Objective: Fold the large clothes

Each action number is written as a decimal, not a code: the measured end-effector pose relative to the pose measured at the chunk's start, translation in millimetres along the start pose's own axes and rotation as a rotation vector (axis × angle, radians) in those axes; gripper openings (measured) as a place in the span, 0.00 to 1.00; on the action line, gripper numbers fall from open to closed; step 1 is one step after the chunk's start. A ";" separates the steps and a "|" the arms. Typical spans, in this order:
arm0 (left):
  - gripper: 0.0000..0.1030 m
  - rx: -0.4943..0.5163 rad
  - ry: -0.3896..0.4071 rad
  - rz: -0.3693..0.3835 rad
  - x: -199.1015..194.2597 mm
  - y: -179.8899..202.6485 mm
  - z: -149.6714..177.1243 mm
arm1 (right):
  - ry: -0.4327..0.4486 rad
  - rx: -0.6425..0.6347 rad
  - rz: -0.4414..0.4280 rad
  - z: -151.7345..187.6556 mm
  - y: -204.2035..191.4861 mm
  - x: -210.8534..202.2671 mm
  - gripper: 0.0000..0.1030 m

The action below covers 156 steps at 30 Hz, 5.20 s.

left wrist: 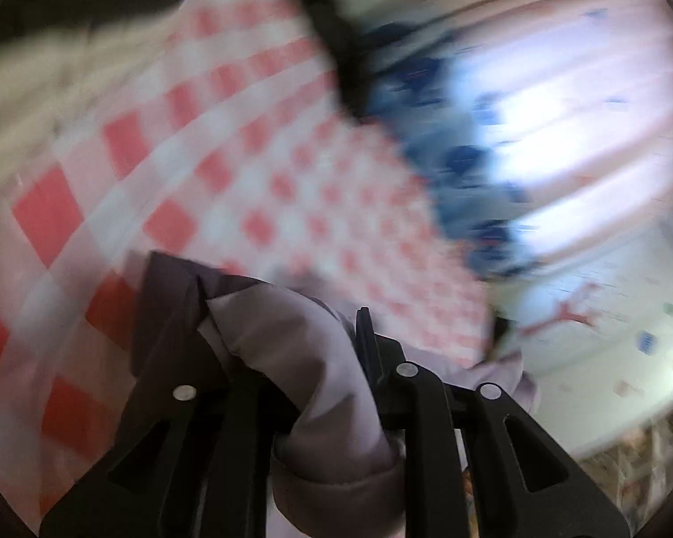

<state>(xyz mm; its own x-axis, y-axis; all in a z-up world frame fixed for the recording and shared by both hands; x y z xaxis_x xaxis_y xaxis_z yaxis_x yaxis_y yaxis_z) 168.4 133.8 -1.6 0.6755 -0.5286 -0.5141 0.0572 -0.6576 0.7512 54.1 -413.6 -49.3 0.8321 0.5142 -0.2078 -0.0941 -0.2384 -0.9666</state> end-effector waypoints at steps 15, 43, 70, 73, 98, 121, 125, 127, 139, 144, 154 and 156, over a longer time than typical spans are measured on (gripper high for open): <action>0.85 -0.284 0.068 0.181 -6.8 -12.4 -31.4 | 0.134 -0.109 -0.116 -9.3 -53.8 -16.7 0.90; 0.89 0.541 0.036 -0.168 147.8 73.3 35.5 | -0.086 -0.900 0.556 19.3 -38.4 195.3 0.91; 0.90 0.468 0.052 -0.322 99.4 -41.8 36.1 | -0.119 -0.950 0.705 31.7 28.2 155.9 0.95; 0.90 0.495 0.125 -0.291 59.6 -25.1 42.0 | -0.080 -0.979 0.698 36.1 2.3 125.5 0.94; 0.92 0.560 0.121 -0.332 -44.7 -54.8 143.3 | -0.007 -0.962 0.651 111.8 -7.4 35.4 0.94; 0.92 0.665 0.112 -0.359 -122.1 -35.2 208.1 | -0.215 -0.984 0.626 238.4 -1.2 1.1 0.95; 0.92 0.658 0.119 -0.359 -131.1 -32.6 212.3 | -0.221 -0.930 0.610 243.4 -3.6 -13.1 0.95; 0.92 0.676 0.128 -0.370 -136.1 -29.3 215.7 | -0.206 -0.908 0.588 248.8 -12.8 -23.6 0.95; 0.92 0.828 0.130 -0.460 -139.8 -0.5 243.1 | -0.123 -0.886 0.531 229.4 -23.1 -52.3 0.95; 0.92 0.919 0.156 -0.481 -143.9 23.3 254.2 | -0.077 -0.812 0.511 196.7 -23.0 -79.8 0.95; 0.92 0.957 0.160 -0.403 -146.8 60.6 269.4 | -0.005 -0.690 0.606 133.9 17.1 -134.2 0.95; 0.92 0.966 0.160 -0.397 -145.2 65.4 271.5 | 0.010 -0.654 0.619 124.3 25.9 -141.8 0.95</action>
<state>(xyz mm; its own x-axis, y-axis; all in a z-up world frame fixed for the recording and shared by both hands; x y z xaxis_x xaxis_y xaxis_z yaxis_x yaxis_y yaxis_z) -125.5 21.8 9.8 0.8295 -0.1513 -0.5377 -0.2668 -0.9530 -0.1435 -134.3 -390.3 -63.4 0.7407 0.1319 -0.6588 -0.1993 -0.8933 -0.4029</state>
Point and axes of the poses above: each gripper's, at about its wrist camera, not at the fingertips, and x roughly the way its jaws point, y to its right, z to its underside, the point moved 8 cm from there along x, roughly the way its jaws point, and after that the axes turned 10 degrees about y, right-handed, at the moved point
